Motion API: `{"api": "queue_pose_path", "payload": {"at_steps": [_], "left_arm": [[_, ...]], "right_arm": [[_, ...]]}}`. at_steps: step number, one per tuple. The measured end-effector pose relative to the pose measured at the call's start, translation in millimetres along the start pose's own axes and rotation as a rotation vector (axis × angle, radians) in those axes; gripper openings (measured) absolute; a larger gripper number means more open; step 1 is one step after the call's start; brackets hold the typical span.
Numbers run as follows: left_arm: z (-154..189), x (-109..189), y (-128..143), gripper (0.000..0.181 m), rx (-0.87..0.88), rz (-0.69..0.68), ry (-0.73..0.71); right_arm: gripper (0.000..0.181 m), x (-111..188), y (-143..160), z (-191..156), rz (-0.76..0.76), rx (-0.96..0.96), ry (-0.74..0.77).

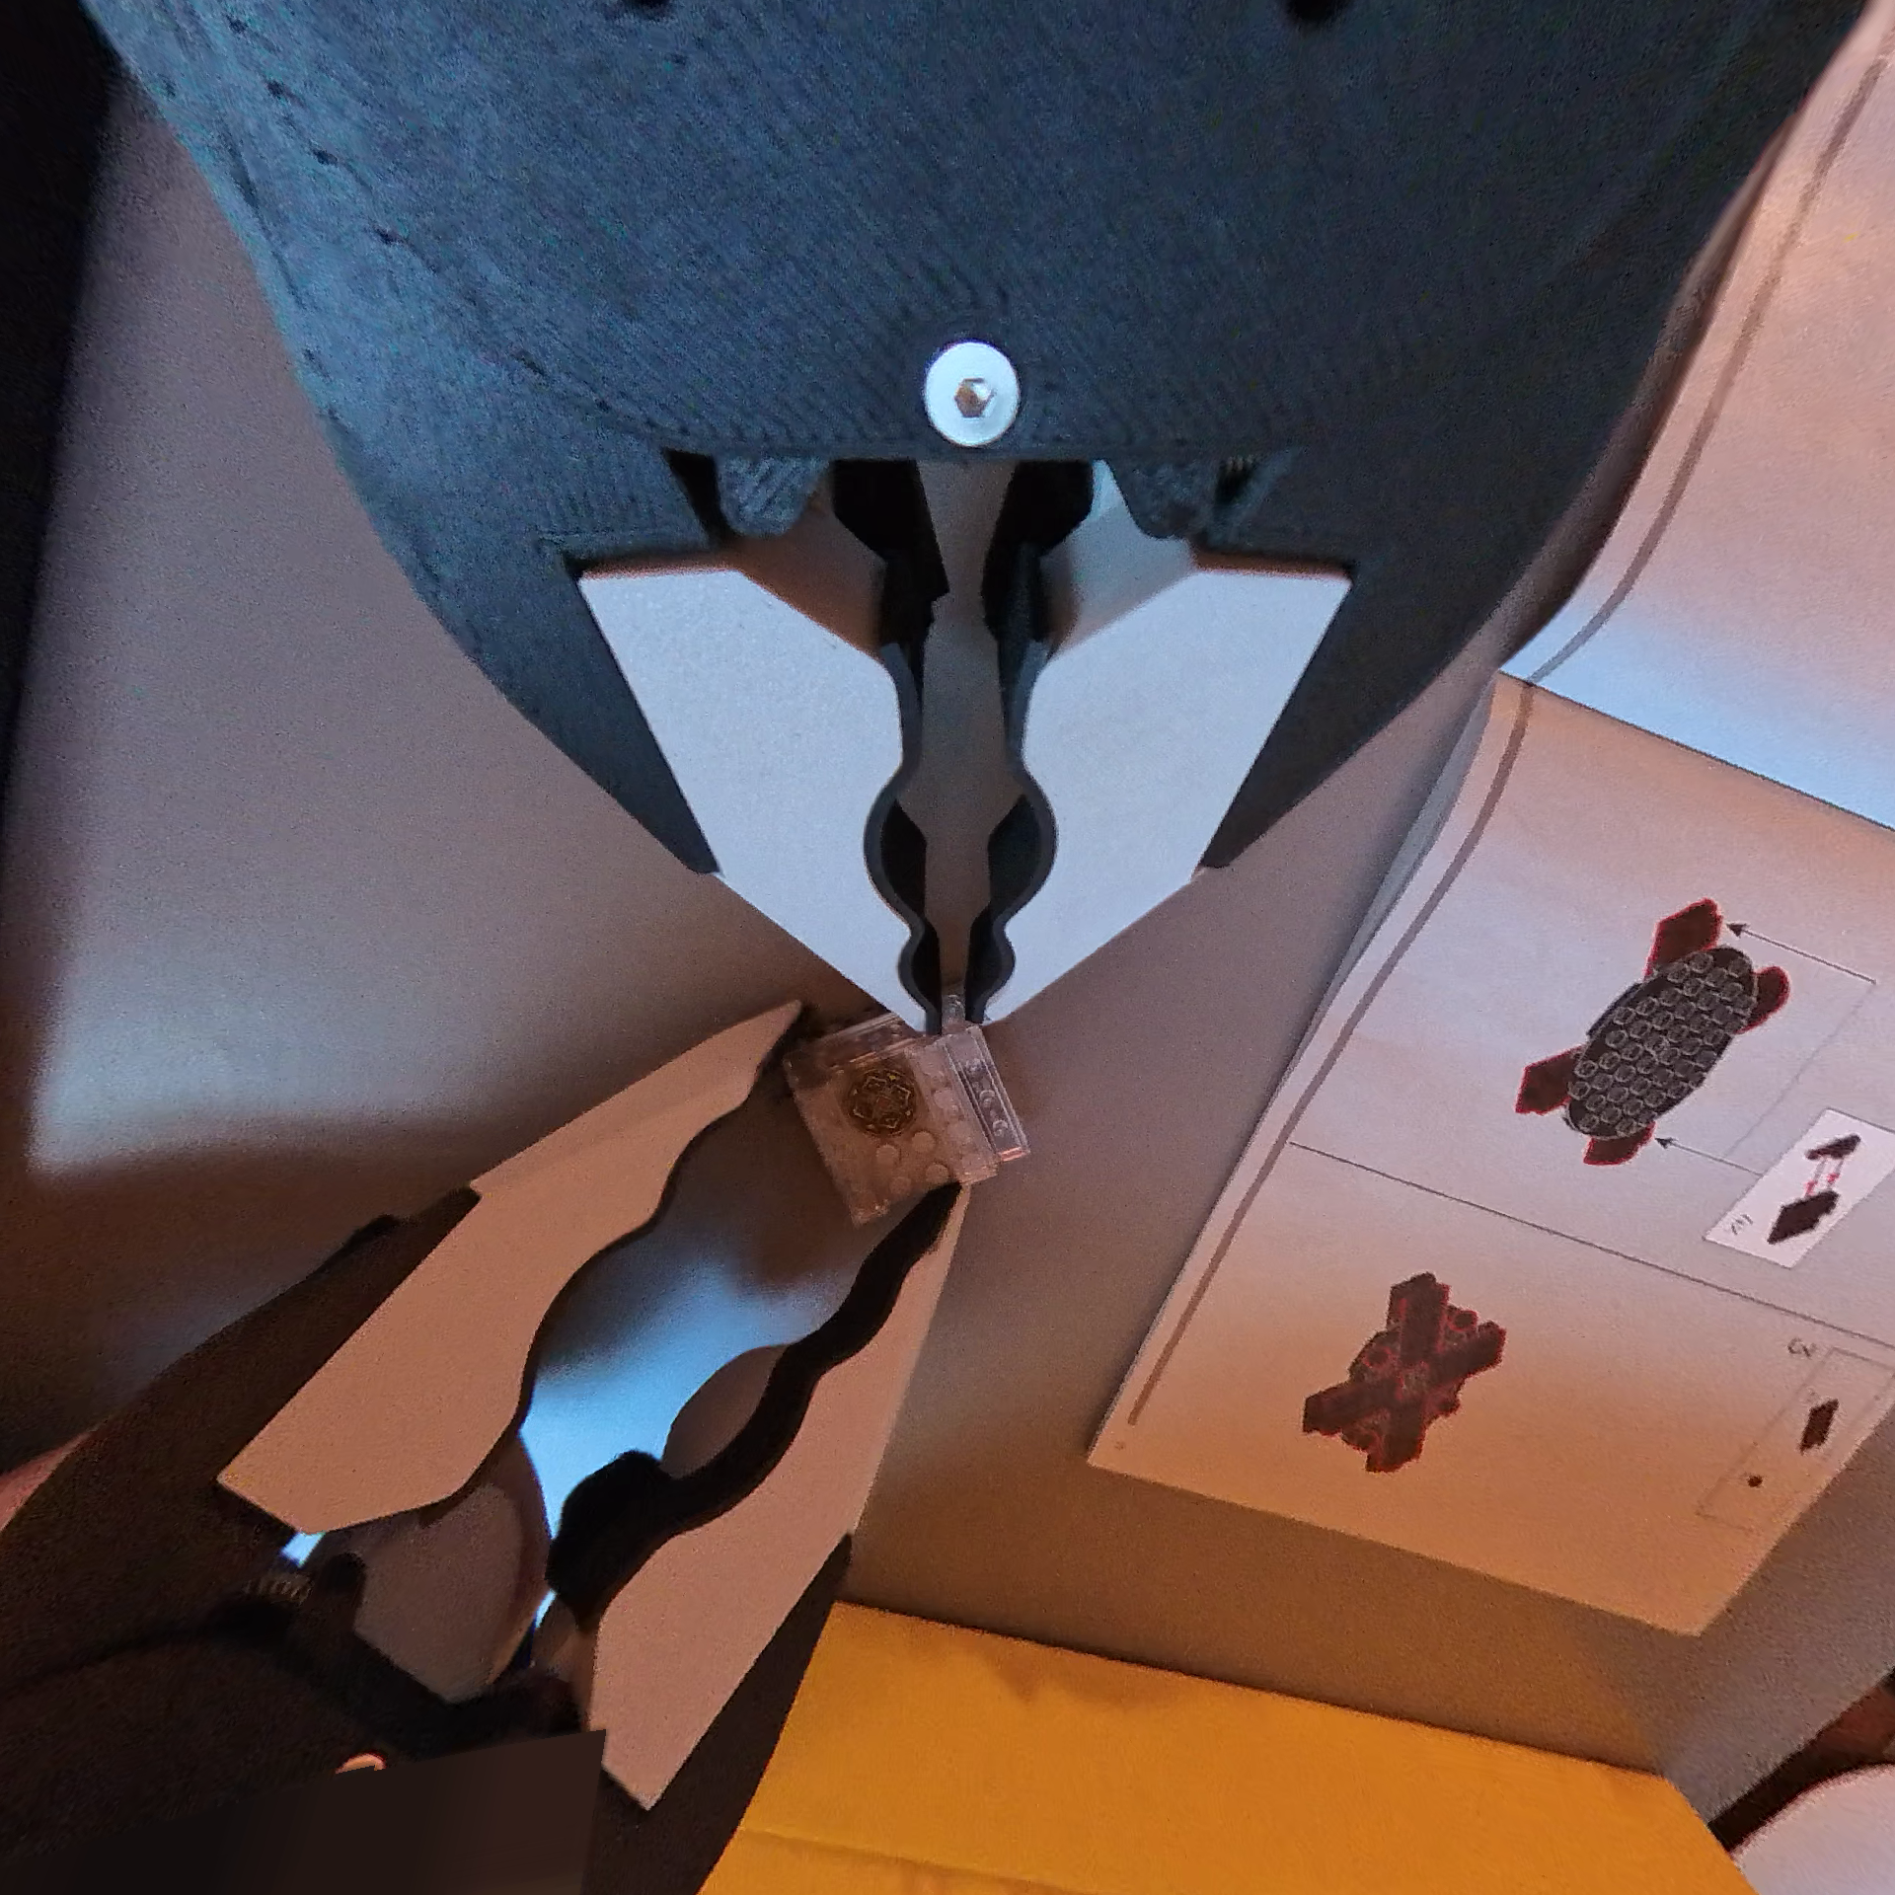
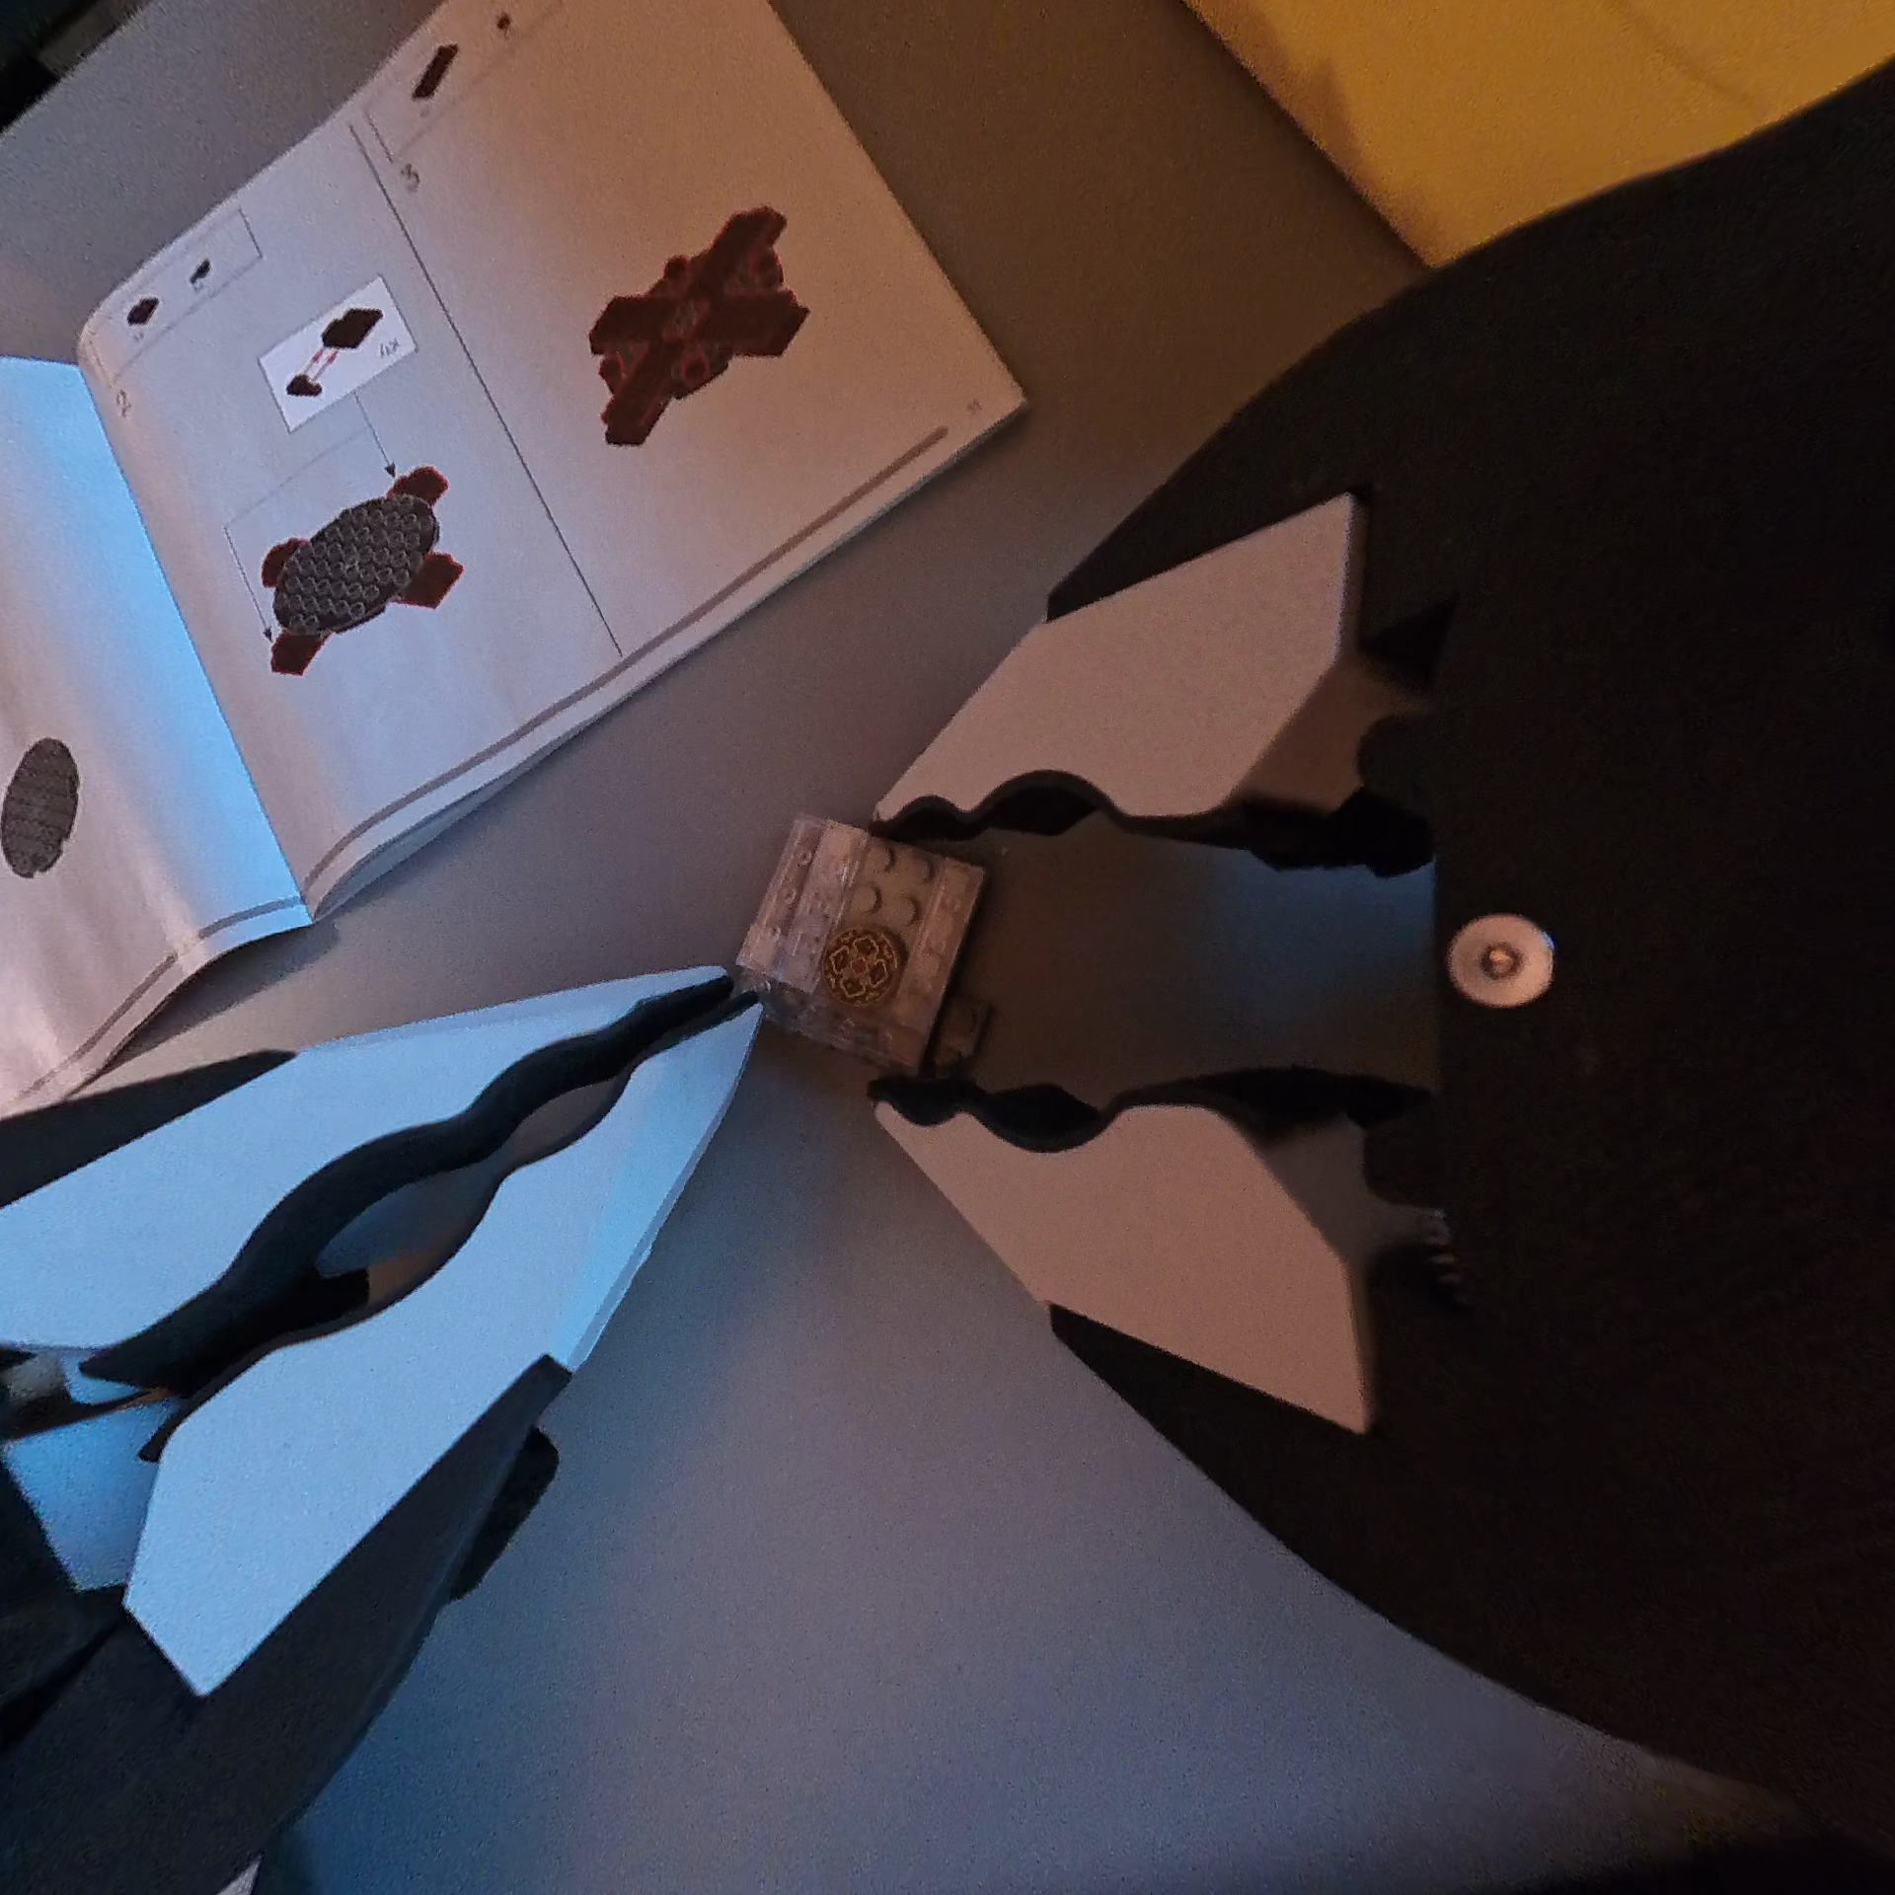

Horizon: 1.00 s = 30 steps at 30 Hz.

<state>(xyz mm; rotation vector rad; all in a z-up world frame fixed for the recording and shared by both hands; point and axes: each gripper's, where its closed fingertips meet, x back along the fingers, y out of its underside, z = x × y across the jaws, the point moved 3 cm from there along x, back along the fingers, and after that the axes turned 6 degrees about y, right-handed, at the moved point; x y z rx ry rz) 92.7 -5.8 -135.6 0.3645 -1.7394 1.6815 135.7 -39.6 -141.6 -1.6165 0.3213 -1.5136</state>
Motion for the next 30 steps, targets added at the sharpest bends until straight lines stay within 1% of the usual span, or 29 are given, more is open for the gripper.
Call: {"api": "queue_pose_path", "payload": {"at_steps": [2,3,4,5,6,8,10,12,14,17,18,19,21,24,27,30], "left_arm": [[-1.5,0.7,0.4,0.003,0.058,0.017,0.041],[-3.8,1.1,1.3,0.009,0.104,0.031,0.070],[-6.6,1.5,2.6,0.018,0.157,0.042,0.104],[-8.2,2.3,3.7,0.026,0.211,0.051,0.158],[-8.6,4.2,2.7,0.030,0.261,0.071,0.225],[-11.1,12.4,-4.8,0.029,0.361,0.155,0.356],[-13.1,24.3,-15.6,0.019,0.430,0.271,0.482],[-16.2,31.8,-20.1,0.016,0.451,0.339,0.537],[-14.5,33.6,-20.8,0.017,0.439,0.343,0.566],[-7.9,29.2,-18.7,0.017,0.418,0.305,0.582],[-5.4,27.3,-17.9,0.015,0.413,0.291,0.587],[-2.6,26.4,-17.5,0.005,0.403,0.280,0.596],[0.4,26.0,-17.2,0.002,0.375,0.270,0.593],[2.5,25.7,-17.0,0.002,0.326,0.261,0.568],[5.6,26.9,-17.4,0.002,0.261,0.258,0.553],[7.6,26.8,-16.9,0.002,0.248,0.251,0.559]], "right_arm": [[0.046,0.8,-1.4,2.6,0.010,0.045,0.018],[0.046,2.2,-3.5,4.7,0.031,0.099,0.044],[0.046,5.0,-7.6,5.5,0.068,0.180,0.071],[0.045,8.7,-11.7,8.5,0.099,0.271,0.123],[0.045,12.3,-14.7,10.9,0.117,0.355,0.173],[0.045,17.2,-18.5,3.6,0.174,0.488,0.176],[0.045,18.3,-18.6,-3.1,0.201,0.551,0.166],[0.045,19.2,-20.4,-6.1,0.221,0.587,0.176],[0.045,20.5,-22.4,-10.2,0.242,0.608,0.163],[0.045,23.5,-25.3,-16.9,0.284,0.632,0.142],[0.045,24.0,-26.0,-17.9,0.291,0.638,0.142],[0.045,23.8,-25.9,-18.0,0.289,0.639,0.143],[0.045,22.2,-23.9,-17.6,0.278,0.631,0.133],[0.045,19.3,-21.7,-17.6,0.253,0.565,0.089],[0.045,18.1,-20.6,-19.2,0.242,0.462,0.005],[0.045,18.3,-19.5,-20.6,0.246,0.419,-0.041]]}}
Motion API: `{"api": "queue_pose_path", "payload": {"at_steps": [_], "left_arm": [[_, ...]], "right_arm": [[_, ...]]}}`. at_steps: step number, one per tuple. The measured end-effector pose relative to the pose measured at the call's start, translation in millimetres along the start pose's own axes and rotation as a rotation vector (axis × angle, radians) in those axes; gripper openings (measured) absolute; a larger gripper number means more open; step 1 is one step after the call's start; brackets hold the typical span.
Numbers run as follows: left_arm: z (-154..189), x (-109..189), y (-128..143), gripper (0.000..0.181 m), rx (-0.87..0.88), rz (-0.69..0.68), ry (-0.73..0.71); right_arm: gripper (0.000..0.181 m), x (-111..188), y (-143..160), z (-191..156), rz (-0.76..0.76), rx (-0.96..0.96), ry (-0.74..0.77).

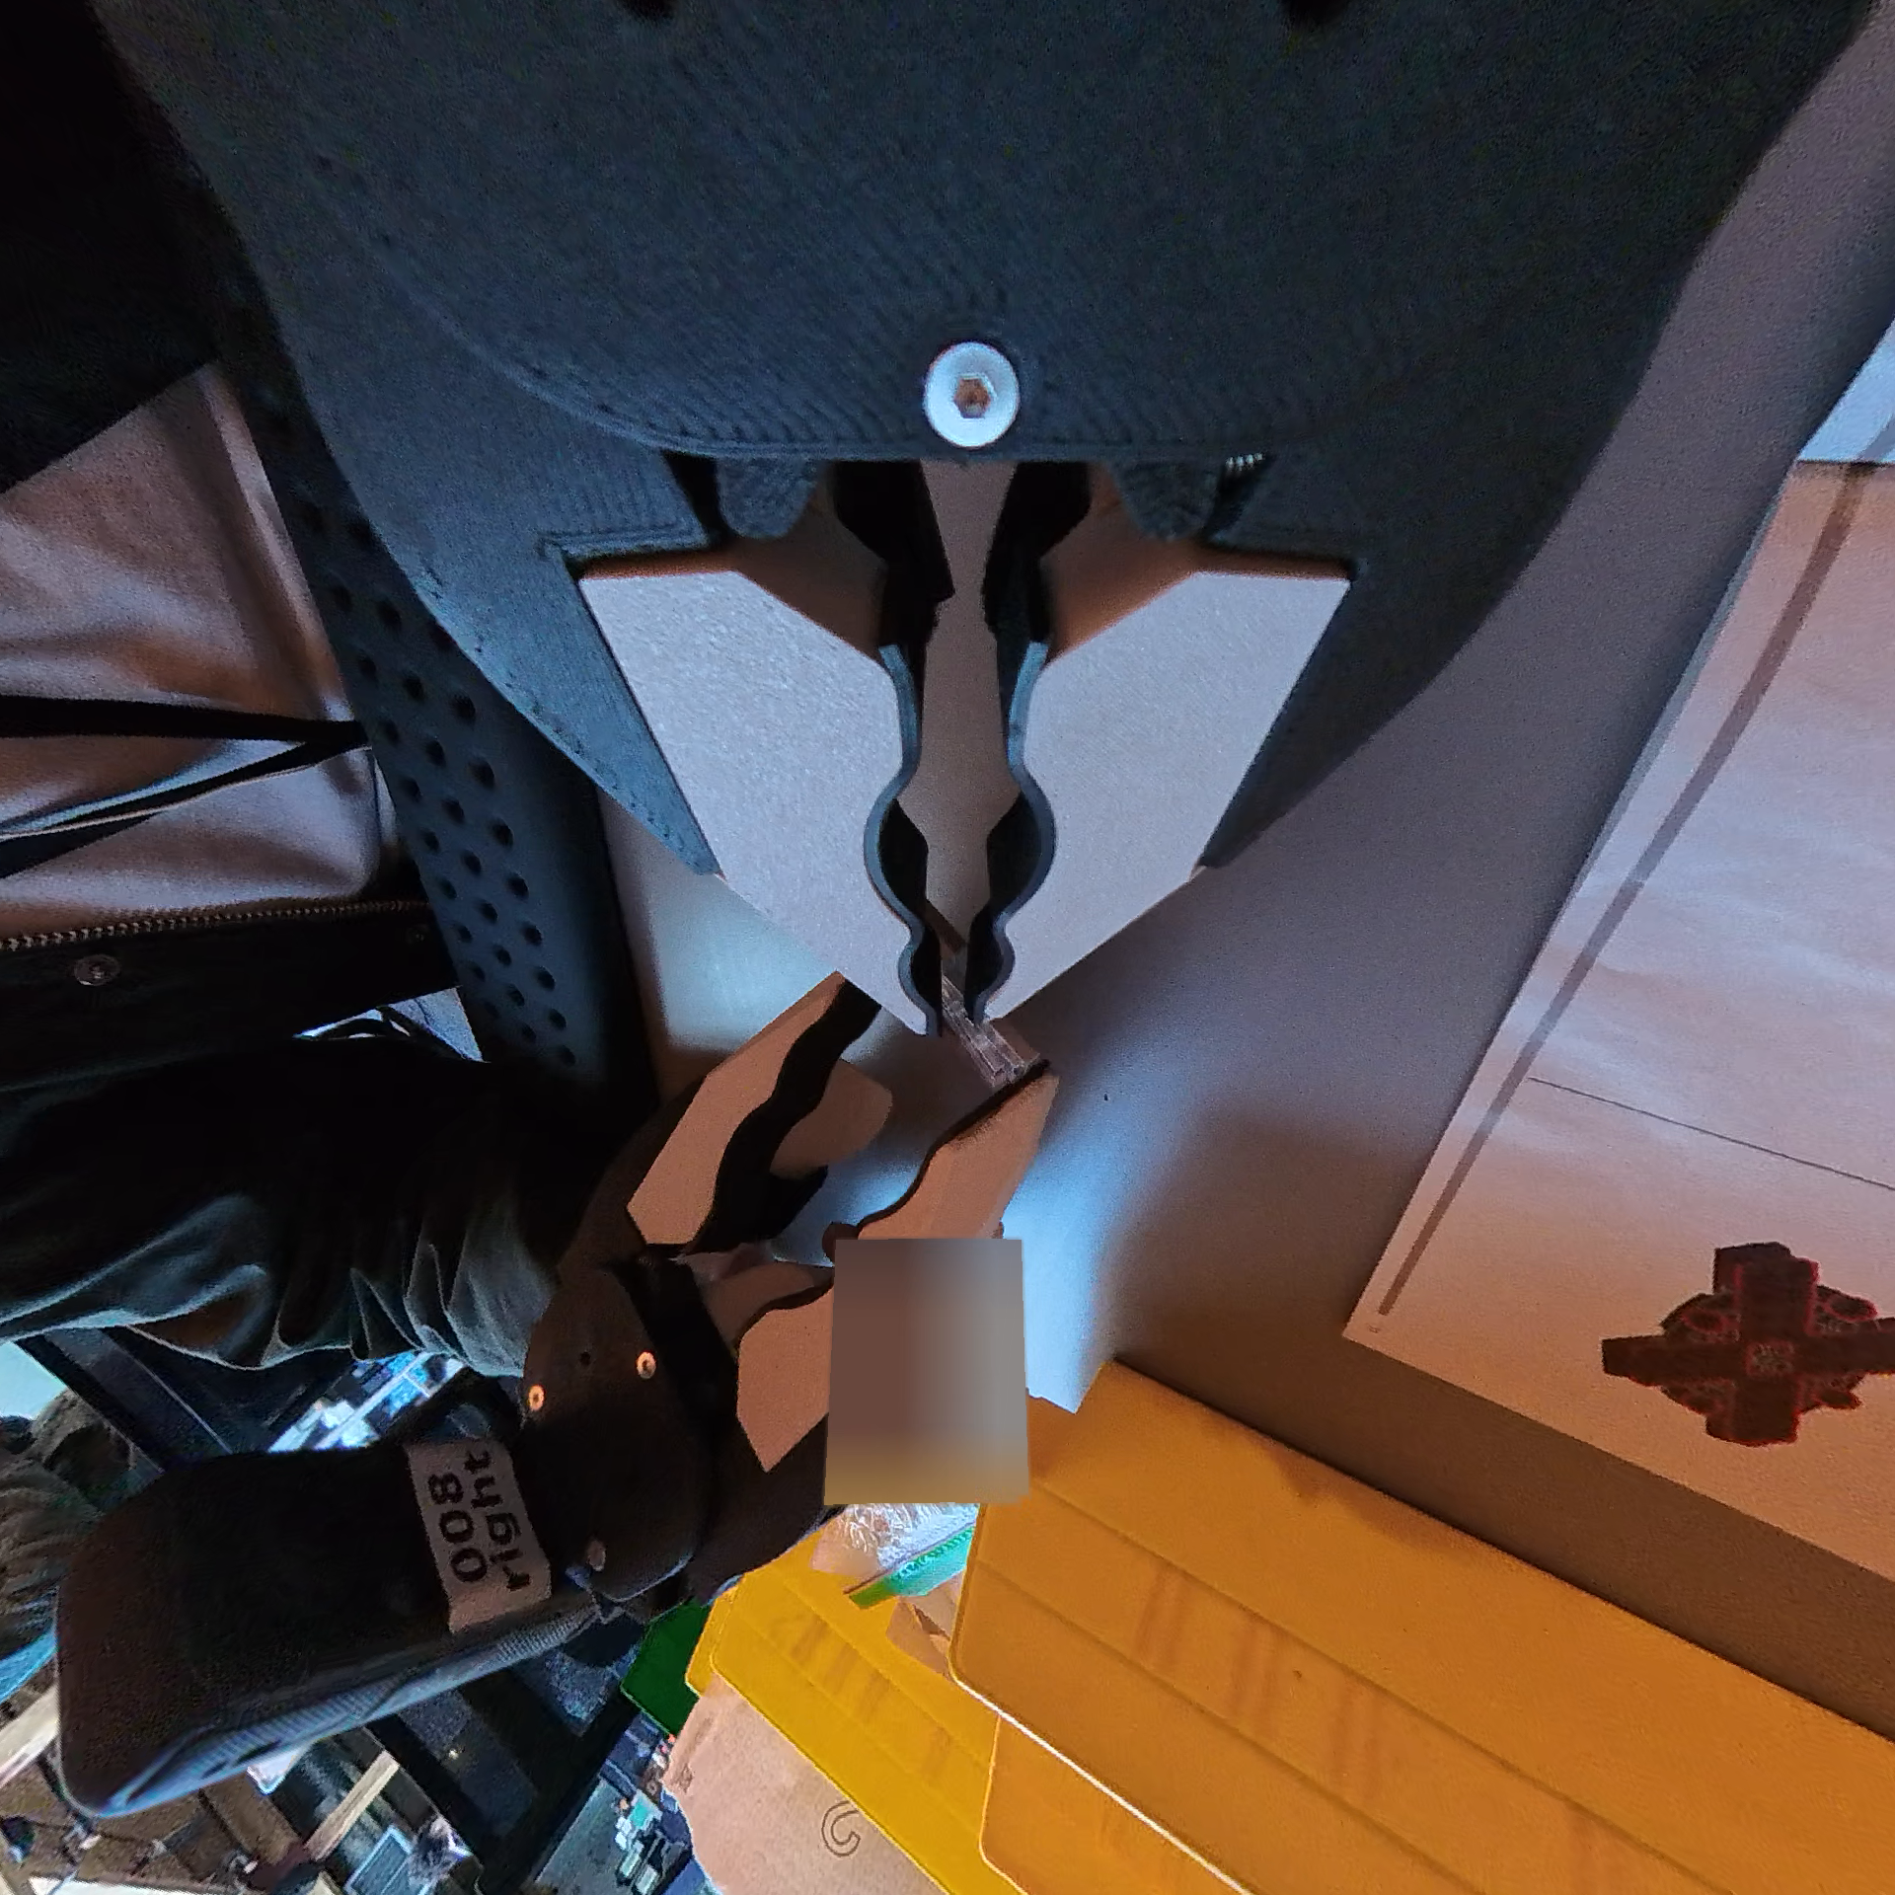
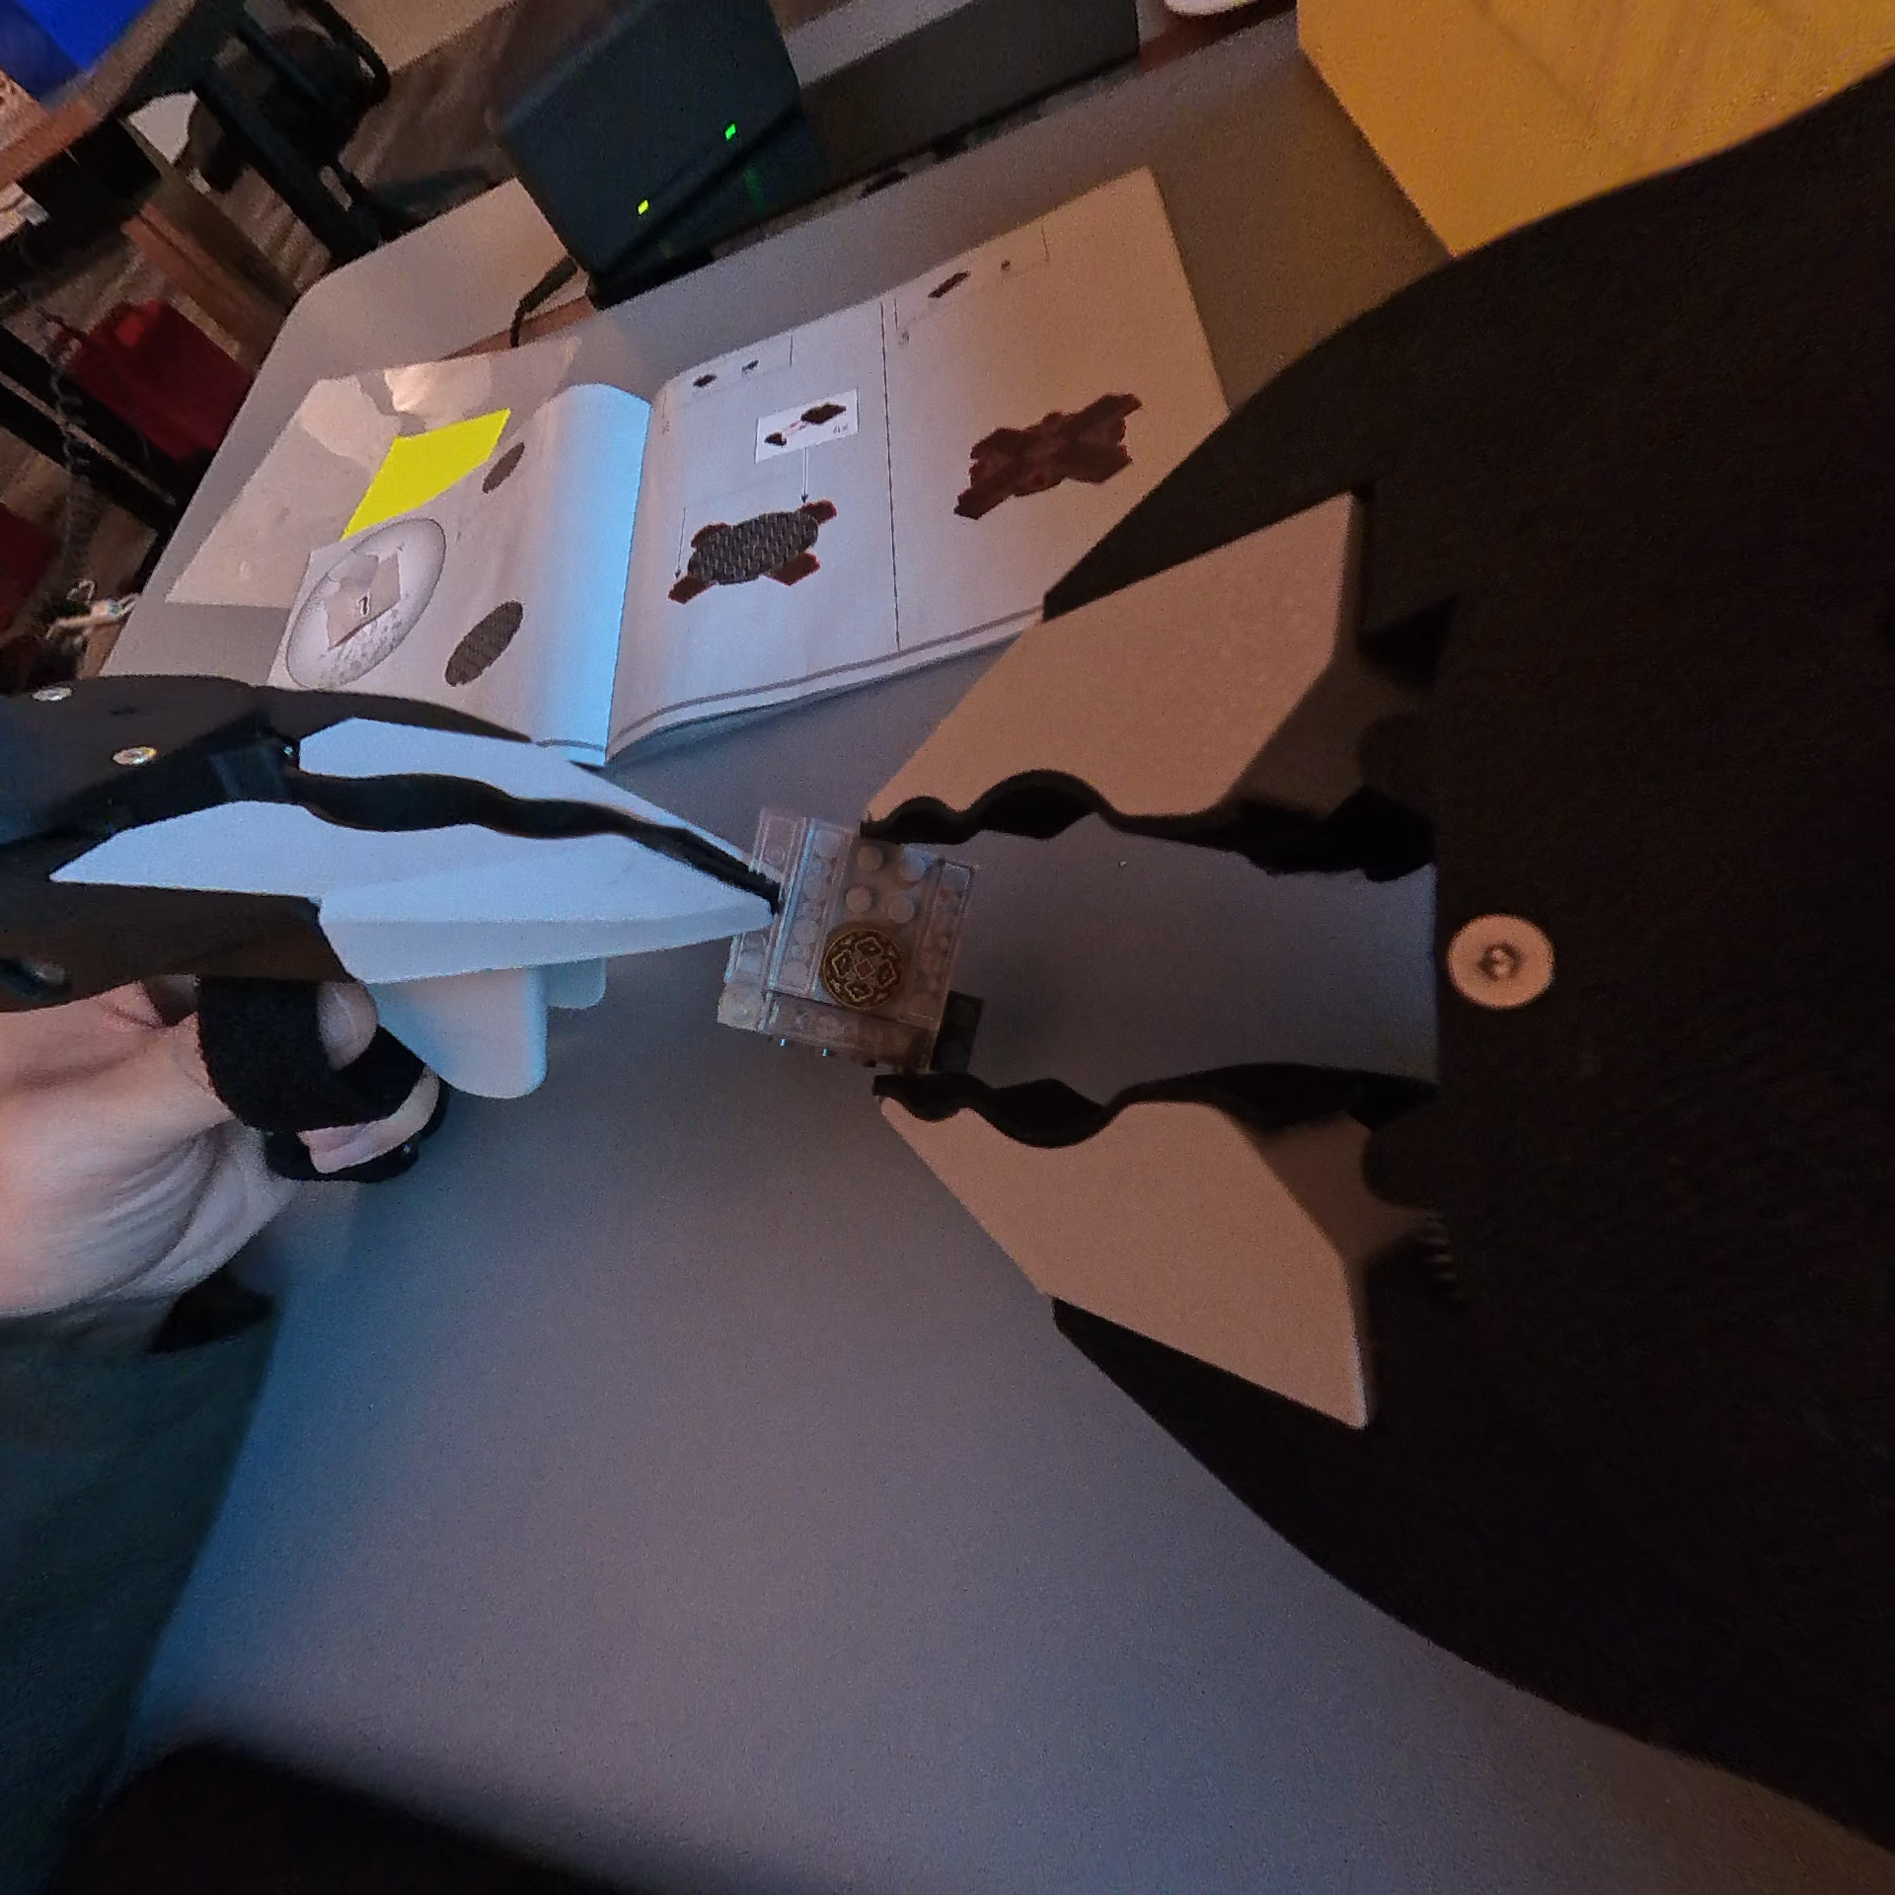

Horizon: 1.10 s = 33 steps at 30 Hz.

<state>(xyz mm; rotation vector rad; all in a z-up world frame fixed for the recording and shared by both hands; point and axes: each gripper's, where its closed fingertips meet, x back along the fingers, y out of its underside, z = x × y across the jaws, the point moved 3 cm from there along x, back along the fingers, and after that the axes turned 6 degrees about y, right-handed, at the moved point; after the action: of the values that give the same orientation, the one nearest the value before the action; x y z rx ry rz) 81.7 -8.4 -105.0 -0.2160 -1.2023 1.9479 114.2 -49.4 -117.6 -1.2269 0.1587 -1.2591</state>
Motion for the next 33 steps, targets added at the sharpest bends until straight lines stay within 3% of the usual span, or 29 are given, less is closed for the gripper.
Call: {"api": "queue_pose_path", "payload": {"at_steps": [6,9,10,19,22,24,29,33], "left_arm": [[6.0,-2.4,-1.5,0.001,-0.005,0.008,0.038],[6.1,-5.4,0.5,0.001,0.011,-0.001,0.043],[5.5,-5.6,0.7,0.001,0.018,-0.001,0.043],[4.4,-3.0,-1.6,0.001,0.049,0.026,0.060],[3.4,-2.0,-2.2,0.000,0.073,0.038,0.070],[3.0,-1.5,-2.1,0.001,0.071,0.037,0.064],[6.5,-5.8,2.1,0.001,0.028,-0.010,0.056],[10.7,-9.6,4.2,0.001,0.001,-0.033,0.064]], "right_arm": [[0.056,-2.8,1.2,-3.2,0.016,-0.138,-0.060],[0.015,-2.8,0.5,-8.2,0.006,-0.102,-0.080],[0.010,-3.0,2.6,-9.9,-0.013,-0.087,-0.088],[0.010,-2.8,8.2,-10.1,-0.017,-0.289,-0.199],[0.029,1.9,4.0,-14.3,0.015,-0.297,-0.242],[0.028,9.1,-6.6,-10.1,0.086,-0.399,-0.285],[0.017,18.9,-9.0,20.4,0.180,-0.599,-0.219],[0.010,15.8,-9.4,13.5,0.170,-0.659,-0.300]]}}
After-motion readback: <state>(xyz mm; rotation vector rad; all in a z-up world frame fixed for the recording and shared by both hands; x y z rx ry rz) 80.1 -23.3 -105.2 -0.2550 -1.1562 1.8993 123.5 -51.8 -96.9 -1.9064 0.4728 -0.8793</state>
